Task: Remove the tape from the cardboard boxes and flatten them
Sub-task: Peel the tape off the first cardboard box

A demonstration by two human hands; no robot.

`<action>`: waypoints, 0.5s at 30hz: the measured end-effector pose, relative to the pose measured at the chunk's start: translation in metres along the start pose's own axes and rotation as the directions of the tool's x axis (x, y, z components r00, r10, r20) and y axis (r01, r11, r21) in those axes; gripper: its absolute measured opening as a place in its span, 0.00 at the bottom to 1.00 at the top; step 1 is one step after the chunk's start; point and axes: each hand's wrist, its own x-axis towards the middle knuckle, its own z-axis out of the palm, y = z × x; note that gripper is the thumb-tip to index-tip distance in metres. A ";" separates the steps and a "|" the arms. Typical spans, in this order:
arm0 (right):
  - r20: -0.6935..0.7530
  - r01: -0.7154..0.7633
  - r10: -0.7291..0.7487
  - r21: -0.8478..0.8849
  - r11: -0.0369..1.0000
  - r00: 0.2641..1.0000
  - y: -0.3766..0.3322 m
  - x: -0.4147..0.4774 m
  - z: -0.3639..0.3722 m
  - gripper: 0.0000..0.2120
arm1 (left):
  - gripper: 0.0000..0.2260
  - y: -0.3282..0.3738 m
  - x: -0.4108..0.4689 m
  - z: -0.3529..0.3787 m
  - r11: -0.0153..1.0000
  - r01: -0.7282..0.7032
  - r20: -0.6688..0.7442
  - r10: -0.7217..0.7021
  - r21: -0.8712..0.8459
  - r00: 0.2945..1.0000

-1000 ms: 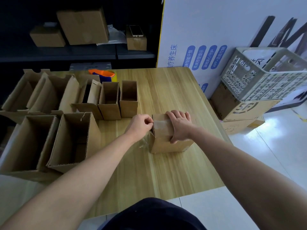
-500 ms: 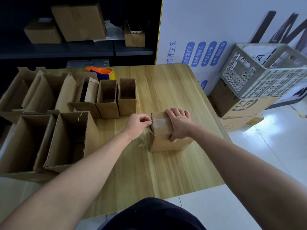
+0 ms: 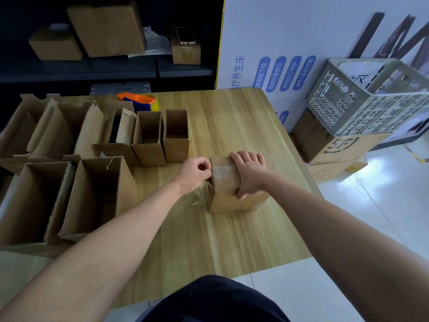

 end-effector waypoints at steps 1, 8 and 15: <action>0.006 -0.002 0.002 -0.004 1.000 1.000 -0.001 0.000 -0.001 0.58 | 0.12 0.001 -0.001 0.000 1.000 0.005 0.003 -0.005 -0.016 1.000; 0.039 -0.007 0.008 -0.026 1.000 0.999 -0.004 -0.001 -0.003 0.59 | 0.09 0.000 -0.012 0.003 0.989 0.004 -0.006 -0.005 -0.148 1.000; 0.007 -0.025 0.025 -0.016 1.000 1.000 -0.007 -0.001 -0.003 0.57 | 0.03 -0.004 -0.016 -0.001 0.998 -0.018 -0.157 0.008 -0.065 0.988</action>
